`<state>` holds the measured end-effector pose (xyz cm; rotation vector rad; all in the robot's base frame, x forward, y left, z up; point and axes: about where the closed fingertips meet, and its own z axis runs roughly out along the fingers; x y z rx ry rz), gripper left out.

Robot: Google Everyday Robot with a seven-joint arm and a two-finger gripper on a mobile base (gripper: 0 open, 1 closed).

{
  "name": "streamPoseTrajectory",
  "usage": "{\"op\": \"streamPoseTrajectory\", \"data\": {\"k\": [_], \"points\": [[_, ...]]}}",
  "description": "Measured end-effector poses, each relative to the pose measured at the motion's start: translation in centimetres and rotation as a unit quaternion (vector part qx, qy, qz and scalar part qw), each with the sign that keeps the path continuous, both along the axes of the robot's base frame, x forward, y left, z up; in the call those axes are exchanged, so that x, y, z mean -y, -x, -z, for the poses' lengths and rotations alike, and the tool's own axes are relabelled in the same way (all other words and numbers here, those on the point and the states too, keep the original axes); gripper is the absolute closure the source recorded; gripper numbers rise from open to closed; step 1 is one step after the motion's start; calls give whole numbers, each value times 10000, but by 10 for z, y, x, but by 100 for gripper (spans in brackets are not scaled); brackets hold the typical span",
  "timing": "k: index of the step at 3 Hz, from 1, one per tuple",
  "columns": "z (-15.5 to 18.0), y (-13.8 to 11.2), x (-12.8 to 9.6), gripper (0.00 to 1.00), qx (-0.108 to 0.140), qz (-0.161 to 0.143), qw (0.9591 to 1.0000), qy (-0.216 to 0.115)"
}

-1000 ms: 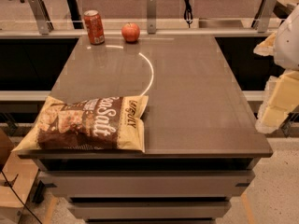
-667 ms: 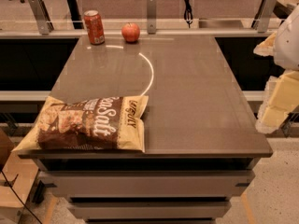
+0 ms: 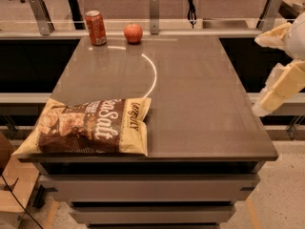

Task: Move coke can near brown chip bag

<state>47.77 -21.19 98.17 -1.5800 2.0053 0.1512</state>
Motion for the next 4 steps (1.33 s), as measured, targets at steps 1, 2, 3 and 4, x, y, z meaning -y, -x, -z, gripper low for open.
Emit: {"op": "streamPoseTrajectory", "data": {"k": [1,2,3,4], "points": [[-8,-36,-28,0,253,-378,9928,-1108],[-13,-35,-39,0,199,-459,9890,-1394],[-9,-42,-42,0,173,-271,9883,-1489],[-5,-73,-71,0,280,-148,9813,-1897]]}}
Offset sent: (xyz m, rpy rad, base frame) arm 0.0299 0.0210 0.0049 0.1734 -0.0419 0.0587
